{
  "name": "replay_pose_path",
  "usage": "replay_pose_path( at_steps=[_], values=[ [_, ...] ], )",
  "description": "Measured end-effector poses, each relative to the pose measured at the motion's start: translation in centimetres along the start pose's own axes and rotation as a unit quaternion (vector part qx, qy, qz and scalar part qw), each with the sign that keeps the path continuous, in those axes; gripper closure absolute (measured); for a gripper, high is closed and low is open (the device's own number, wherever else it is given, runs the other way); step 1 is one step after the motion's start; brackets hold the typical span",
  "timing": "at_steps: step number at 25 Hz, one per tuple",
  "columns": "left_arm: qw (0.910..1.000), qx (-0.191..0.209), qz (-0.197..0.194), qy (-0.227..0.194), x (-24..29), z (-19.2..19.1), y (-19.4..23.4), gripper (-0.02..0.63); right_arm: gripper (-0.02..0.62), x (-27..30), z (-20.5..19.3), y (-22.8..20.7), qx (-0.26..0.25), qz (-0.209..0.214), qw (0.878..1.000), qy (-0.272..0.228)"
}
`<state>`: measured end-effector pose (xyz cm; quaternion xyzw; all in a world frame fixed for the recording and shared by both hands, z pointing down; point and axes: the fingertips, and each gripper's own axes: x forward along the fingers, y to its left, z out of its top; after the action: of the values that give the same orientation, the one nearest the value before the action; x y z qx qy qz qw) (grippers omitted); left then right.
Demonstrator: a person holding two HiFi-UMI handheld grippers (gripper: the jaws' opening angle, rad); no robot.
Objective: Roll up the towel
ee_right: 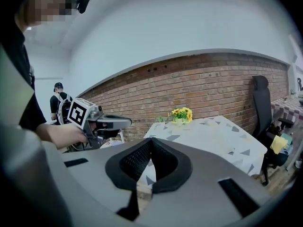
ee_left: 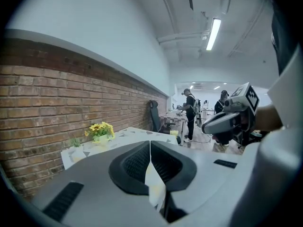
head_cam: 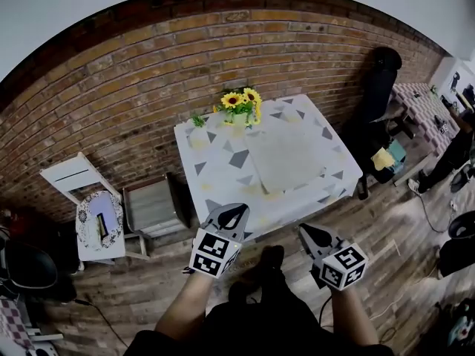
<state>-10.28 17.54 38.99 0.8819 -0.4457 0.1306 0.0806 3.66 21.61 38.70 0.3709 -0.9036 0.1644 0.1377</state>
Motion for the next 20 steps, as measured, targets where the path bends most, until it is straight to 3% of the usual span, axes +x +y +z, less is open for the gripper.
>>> replay_pose_path(
  at_steps=[13,20],
  values=[
    [0.9984,0.004,0.016,0.055,14.2,2.1,3.6,0.586,0.581,7.9,4.5,-14.6,0.006,0.048,0.999,-0.003],
    [0.9962,0.01,0.023,0.084,18.4,2.6,5.2,0.586,0.581,12.3,4.4,-17.6,0.0,0.085,0.996,0.023]
  ],
)
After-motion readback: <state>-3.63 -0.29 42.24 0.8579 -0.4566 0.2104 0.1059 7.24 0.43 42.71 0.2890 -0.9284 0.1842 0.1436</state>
